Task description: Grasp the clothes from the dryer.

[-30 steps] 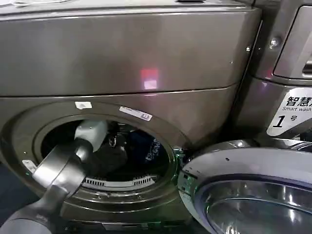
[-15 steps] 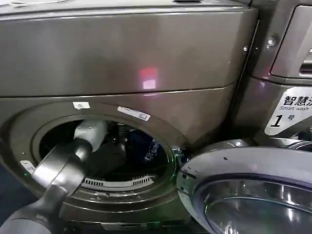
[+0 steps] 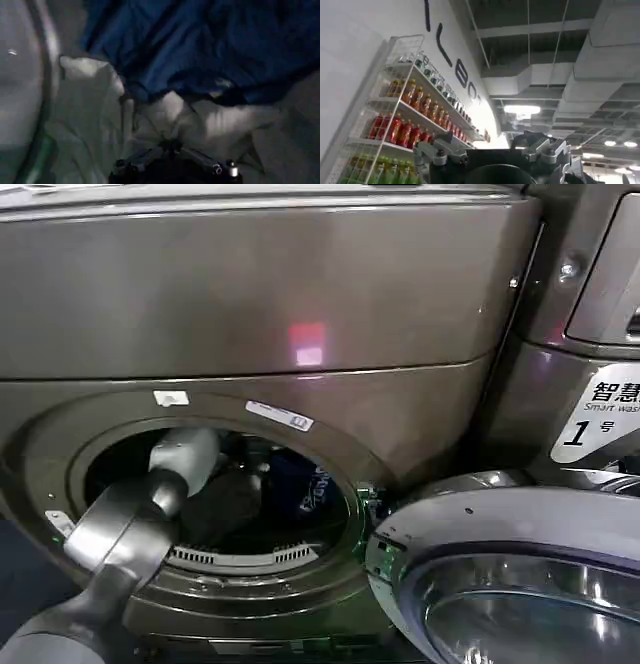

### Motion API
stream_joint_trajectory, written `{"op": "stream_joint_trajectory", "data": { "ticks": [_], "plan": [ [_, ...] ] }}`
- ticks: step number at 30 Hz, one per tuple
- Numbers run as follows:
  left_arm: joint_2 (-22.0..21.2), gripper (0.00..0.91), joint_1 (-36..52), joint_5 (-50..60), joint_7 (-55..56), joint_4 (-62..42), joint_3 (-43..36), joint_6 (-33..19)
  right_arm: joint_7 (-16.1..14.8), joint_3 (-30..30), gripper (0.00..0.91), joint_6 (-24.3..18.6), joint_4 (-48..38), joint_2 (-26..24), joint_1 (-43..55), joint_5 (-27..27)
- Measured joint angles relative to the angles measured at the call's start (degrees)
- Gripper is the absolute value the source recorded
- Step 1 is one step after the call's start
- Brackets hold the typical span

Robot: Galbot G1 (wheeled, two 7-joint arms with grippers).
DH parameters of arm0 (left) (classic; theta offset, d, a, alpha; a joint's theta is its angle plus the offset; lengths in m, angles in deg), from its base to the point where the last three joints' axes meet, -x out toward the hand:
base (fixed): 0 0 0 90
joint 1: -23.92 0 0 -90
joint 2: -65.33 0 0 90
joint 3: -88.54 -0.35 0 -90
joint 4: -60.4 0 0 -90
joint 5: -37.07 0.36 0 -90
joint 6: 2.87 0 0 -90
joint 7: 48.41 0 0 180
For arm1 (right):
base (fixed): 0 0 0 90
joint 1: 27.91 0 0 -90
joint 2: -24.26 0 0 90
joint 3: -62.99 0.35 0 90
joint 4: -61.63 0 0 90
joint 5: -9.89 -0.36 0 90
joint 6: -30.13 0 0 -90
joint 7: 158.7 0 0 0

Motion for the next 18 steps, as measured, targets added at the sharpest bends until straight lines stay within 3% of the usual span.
{"op": "stream_joint_trajectory", "data": {
  "ticks": [9,18],
  "plan": [
    [1.08,0.023,-11.08,-14.49,13.47,17.83,8.30,1.35,0.40,0.89,0.907,0.09,0.62,0.23,-0.89,0.90],
    [-1.70,0.023,-21.20,-24.10,31.19,33.54,14.56,1.05,1.15,1.44,0.907,-0.88,1.32,0.45,-1.59,1.34]
  ]
}}
